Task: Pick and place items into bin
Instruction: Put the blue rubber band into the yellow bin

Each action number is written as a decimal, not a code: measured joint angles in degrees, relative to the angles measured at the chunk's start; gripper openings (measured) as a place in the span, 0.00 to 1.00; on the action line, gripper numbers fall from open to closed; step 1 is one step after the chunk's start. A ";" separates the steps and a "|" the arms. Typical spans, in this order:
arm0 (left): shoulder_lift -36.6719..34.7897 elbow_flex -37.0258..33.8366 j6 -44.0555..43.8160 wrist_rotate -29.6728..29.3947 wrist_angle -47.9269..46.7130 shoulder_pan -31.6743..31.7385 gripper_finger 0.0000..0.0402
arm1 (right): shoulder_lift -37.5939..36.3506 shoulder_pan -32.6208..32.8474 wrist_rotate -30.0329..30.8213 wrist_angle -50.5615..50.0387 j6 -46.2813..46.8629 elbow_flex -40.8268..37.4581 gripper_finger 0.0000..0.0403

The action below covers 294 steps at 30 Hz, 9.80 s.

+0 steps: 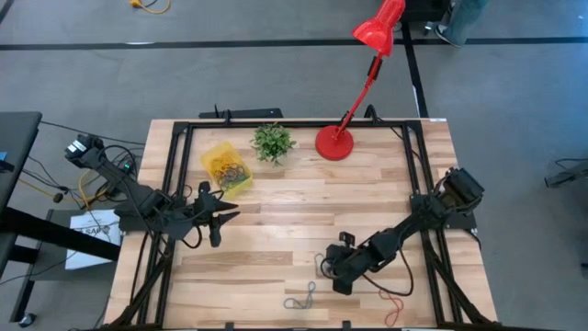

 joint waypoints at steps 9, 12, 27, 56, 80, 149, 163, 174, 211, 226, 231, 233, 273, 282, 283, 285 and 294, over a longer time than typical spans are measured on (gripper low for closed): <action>0.00 0.00 0.72 -0.04 -0.15 0.00 0.22 | 0.37 -0.23 1.23 9.76 -10.54 -0.28 0.03; 0.00 0.00 0.99 -0.04 -0.15 0.00 0.22 | 0.12 -1.37 4.89 14.24 -14.34 1.23 0.03; 10.32 0.04 19.61 0.76 20.32 5.84 0.22 | -0.02 -15.68 7.09 48.78 -32.42 2.44 0.01; 23.58 0.07 26.95 30.60 39.69 16.00 0.22 | 0.44 -18.88 -7.96 52.52 -26.96 2.51 0.00; 23.56 0.07 26.91 34.96 39.23 15.98 0.22 | 0.44 -18.88 -5.92 50.33 -26.92 2.51 0.00; 23.19 0.00 -25.03 -13.35 -26.30 35.70 0.00 | 0.39 -19.14 -5.53 42.99 -25.39 2.49 0.20; 23.21 0.02 -19.89 -7.94 -22.40 35.91 0.01 | 0.39 -19.14 -5.55 42.99 -25.39 2.49 0.20; 23.21 0.02 -16.67 -4.25 -20.23 35.91 0.16 | 0.39 -18.49 -6.15 38.34 -25.41 2.51 0.20; 23.23 0.07 1.86 6.05 -5.48 37.92 0.23 | 1.37 -3.04 -6.96 -2.11 -7.47 13.10 0.20; 23.23 0.07 2.19 6.14 -4.95 37.92 0.23 | 9.99 3.50 -0.55 7.68 -12.12 13.08 0.20; 23.23 0.07 2.17 6.36 -4.90 37.92 0.23 | 10.67 3.15 0.06 7.09 -12.03 13.85 0.20; 23.23 0.07 2.17 6.36 -4.92 37.92 0.23 | 10.62 3.15 0.55 5.96 -12.06 13.89 0.20; 23.23 0.07 2.63 6.45 -5.31 37.94 0.23 | 11.94 -0.10 2.06 6.02 -19.80 14.07 0.20; 23.23 0.07 3.66 6.47 -4.04 37.68 0.23 | 14.55 -1.46 0.96 8.56 -19.96 14.18 0.17; 23.23 0.07 4.50 6.47 -3.27 37.46 0.23 | 14.53 -1.46 0.71 8.76 -20.74 14.18 0.15; 23.19 0.09 6.17 6.53 -0.92 36.93 0.23 | 14.26 -1.50 0.26 9.58 -22.26 13.98 0.07; 22.99 8.99 12.93 5.88 -6.67 33.70 0.23 | 8.57 -3.40 2.77 7.50 -28.30 13.35 0.01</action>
